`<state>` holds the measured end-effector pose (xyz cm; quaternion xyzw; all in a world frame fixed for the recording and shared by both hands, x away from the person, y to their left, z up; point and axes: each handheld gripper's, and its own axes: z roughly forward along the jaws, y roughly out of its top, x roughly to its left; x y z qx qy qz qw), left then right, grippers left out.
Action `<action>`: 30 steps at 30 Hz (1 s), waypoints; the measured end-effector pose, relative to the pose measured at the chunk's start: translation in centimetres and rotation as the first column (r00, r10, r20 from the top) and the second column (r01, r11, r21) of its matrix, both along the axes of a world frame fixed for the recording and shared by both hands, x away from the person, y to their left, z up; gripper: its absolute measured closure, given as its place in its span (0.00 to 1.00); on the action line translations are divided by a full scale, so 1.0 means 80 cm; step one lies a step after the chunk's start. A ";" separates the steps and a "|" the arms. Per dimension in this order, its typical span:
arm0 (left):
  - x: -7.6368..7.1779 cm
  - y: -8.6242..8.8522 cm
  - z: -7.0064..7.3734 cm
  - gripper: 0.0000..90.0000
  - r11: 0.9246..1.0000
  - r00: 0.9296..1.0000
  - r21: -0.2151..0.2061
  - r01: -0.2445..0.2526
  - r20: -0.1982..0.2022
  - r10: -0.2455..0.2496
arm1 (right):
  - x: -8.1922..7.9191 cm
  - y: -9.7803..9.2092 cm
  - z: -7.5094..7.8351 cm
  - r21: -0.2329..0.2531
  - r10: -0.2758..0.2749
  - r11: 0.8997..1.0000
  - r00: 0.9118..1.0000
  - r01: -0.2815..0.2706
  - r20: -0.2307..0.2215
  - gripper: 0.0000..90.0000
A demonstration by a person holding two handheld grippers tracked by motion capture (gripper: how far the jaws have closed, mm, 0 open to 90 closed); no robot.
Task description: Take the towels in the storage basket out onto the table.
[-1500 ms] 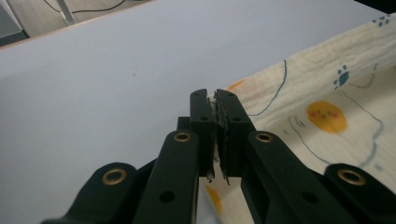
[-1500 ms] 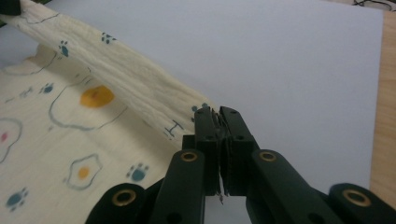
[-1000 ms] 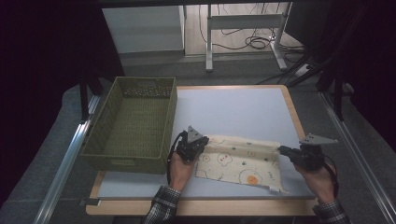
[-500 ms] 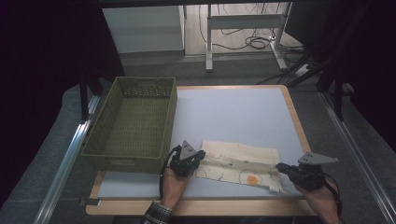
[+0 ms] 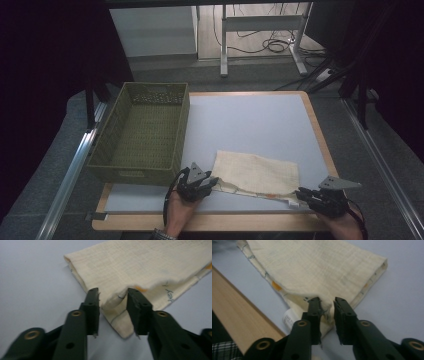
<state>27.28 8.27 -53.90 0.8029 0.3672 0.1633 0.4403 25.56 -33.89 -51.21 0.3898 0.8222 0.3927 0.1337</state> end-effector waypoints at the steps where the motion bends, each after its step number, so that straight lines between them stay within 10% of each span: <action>1: -0.008 0.006 0.002 0.64 1.000 1.000 -0.006 -0.008 0.003 0.008 | -0.003 -0.003 0.000 0.003 -0.001 1.000 1.000 0.001 -0.004 0.81; 11: -0.014 0.011 0.016 0.59 0.999 1.000 -0.044 0.003 -0.013 -0.003 | -0.005 -0.025 0.022 0.039 -0.049 0.998 0.999 0.048 0.022 0.80; 20: -0.001 0.001 -0.001 0.63 0.999 0.997 -0.037 0.009 -0.077 -0.011 | -0.008 -0.001 0.010 0.054 0.035 0.998 0.999 -0.034 -0.010 0.75; 30: -0.001 -0.007 -0.001 0.96 0.999 0.996 0.006 0.042 -0.078 -0.041 | -0.011 0.013 -0.006 -0.020 0.051 0.999 0.999 -0.051 -0.010 0.97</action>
